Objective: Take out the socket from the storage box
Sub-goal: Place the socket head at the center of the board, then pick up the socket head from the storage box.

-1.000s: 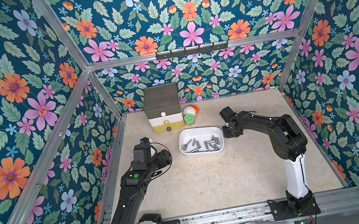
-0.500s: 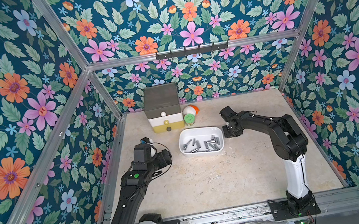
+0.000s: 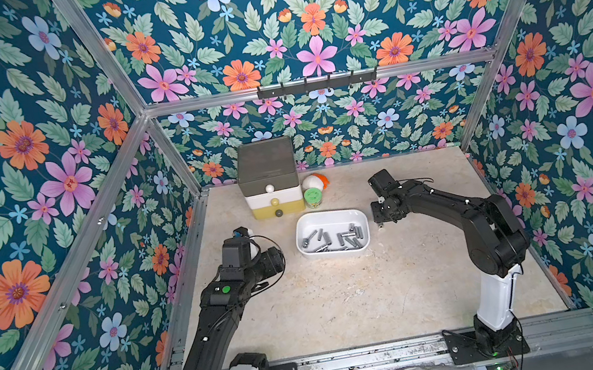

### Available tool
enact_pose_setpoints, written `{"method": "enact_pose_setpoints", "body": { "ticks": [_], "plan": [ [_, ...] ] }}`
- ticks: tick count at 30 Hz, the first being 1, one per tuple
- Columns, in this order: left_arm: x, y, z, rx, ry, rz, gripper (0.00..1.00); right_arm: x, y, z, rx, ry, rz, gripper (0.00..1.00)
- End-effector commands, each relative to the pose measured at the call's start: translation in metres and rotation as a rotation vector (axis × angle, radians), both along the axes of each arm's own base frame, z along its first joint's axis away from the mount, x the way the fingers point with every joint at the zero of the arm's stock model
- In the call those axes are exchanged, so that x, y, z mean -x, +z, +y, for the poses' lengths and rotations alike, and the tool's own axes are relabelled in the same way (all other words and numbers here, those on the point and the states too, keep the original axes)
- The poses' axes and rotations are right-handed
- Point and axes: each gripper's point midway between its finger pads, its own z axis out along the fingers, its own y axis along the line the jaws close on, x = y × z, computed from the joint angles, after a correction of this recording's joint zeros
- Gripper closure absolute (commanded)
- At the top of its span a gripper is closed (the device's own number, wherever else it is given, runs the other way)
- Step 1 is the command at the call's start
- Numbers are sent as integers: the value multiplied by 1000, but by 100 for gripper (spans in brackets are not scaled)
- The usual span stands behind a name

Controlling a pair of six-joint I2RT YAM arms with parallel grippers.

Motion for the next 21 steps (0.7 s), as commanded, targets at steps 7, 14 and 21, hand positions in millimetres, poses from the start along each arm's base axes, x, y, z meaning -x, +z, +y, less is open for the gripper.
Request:
{"method": "enact_pose_setpoints", "body": {
  "ticks": [7,14,21],
  "plan": [
    [0,1,0,-9,3,-1,19,24,48,-14,-108,-34,-197,57],
    [-7,12,-8,12,-18,-19,23,61,56,-46,-188,-83,-444,57],
    [-33,17,-70,-55,-98,-26,25,94,51,-66,-279,-116,-587,57]
  ]
}}
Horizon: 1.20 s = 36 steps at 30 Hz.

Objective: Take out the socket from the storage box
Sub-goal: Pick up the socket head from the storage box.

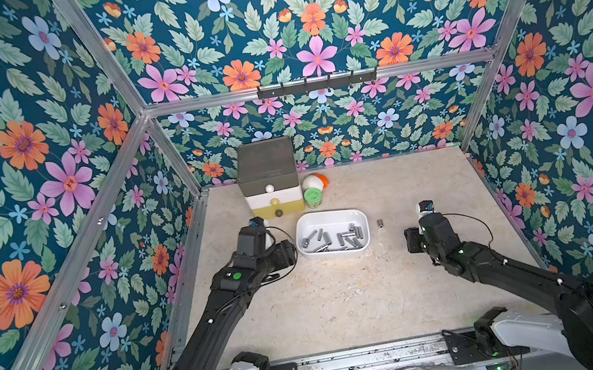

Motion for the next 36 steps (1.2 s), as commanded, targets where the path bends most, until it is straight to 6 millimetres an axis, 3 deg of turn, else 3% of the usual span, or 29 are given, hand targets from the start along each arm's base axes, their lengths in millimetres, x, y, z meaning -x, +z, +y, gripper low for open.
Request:
{"method": "enact_pose_setpoints", "body": {
  "ticks": [1,4,9,15,20,25,36],
  "plan": [
    [-25,6,-26,-45,6,-34,26,-6,26,-1,-98,-36,-169,57],
    [-44,0,-70,-67,-60,-6,29,5,14,-13,-108,-74,-191,57],
    [-78,-22,-135,-118,-159,37,31,11,19,-20,-133,-93,-251,57],
    [-115,-58,-184,-146,-207,116,36,11,18,-28,-112,-130,-264,57],
    [-130,-77,-205,-170,-225,154,47,8,14,-25,-102,-124,-242,57],
    [-124,-97,-218,-202,-255,183,54,5,9,-26,-85,-132,-221,57],
    [-121,-127,-218,-284,-228,219,63,5,7,-23,-88,-122,-214,57]
  ]
}}
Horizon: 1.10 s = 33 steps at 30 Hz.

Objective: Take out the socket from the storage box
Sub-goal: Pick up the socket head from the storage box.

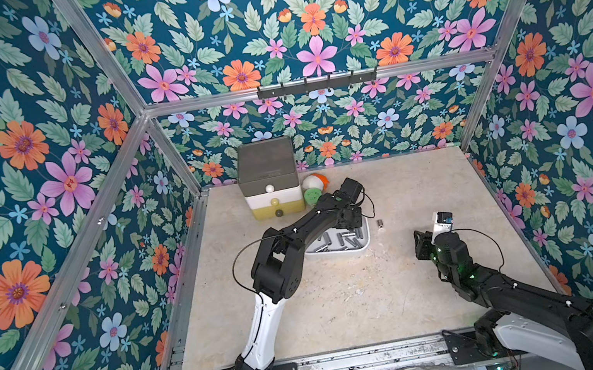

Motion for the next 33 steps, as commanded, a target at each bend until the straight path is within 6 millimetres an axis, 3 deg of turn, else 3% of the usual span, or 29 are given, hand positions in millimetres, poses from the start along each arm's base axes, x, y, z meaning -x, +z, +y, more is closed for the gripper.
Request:
{"method": "enact_pose_setpoints", "body": {
  "ticks": [1,18,23,28,33],
  "plan": [
    [0,-8,4,-43,8,5,64,-3,5,1,-8,-4,-15,57],
    [-1,-41,26,-179,55,25,74,-4,2,2,-3,-1,-3,57],
    [2,-38,30,-188,58,24,75,-4,1,3,-3,0,-1,57],
    [2,-34,31,-190,61,19,84,-4,0,3,0,0,5,57],
    [-6,-5,29,-161,75,-39,93,-5,0,2,-1,-2,3,57]
  ]
}}
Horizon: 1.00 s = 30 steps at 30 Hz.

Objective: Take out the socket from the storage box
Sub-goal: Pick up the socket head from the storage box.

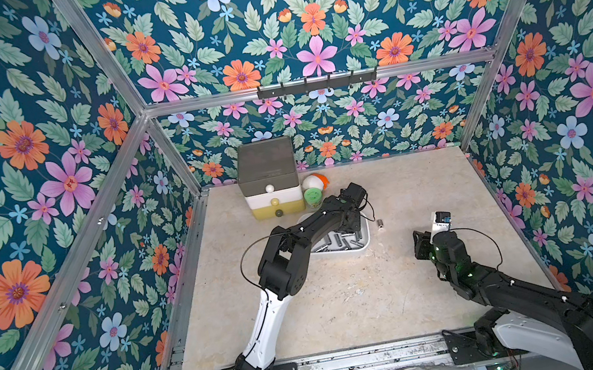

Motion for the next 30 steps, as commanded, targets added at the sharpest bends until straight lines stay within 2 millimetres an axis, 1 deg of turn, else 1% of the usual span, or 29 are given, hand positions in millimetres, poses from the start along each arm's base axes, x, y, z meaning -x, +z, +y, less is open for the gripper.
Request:
{"method": "enact_pose_setpoints", "body": {
  "ticks": [1,4,6,9,12,14,16,19,21,22,24,27,29,30],
  "plan": [
    [-3,25,6,-2,20,-36,94,-3,5,1,-12,-3,-17,57],
    [-6,48,5,28,21,-71,96,-3,5,2,-9,-2,-15,57],
    [-4,59,6,37,19,-84,98,-4,4,2,-9,-3,-12,57],
    [0,73,15,33,23,-96,100,-3,4,2,-8,1,-10,57],
    [5,87,34,23,37,-107,100,-4,4,2,-11,0,-12,57],
    [8,96,52,7,61,-120,100,-4,4,3,-11,2,-10,57],
    [12,102,77,-16,96,-131,100,-4,4,3,-11,3,-11,57],
    [21,101,115,-26,155,-123,100,-4,4,3,-11,4,-10,57],
    [27,97,141,-24,206,-121,100,-4,4,4,-11,5,-9,57],
    [30,94,153,-26,229,-121,100,-4,4,3,-11,3,-11,57],
    [38,83,180,-29,288,-106,100,-4,4,4,-10,6,-9,57],
    [48,63,210,-27,351,-85,100,-4,3,4,-8,6,-6,57],
    [53,51,221,-25,375,-67,100,-4,3,5,-9,9,-6,57],
    [55,45,223,-22,377,-57,100,-4,3,5,-9,9,-5,57]
  ]
}}
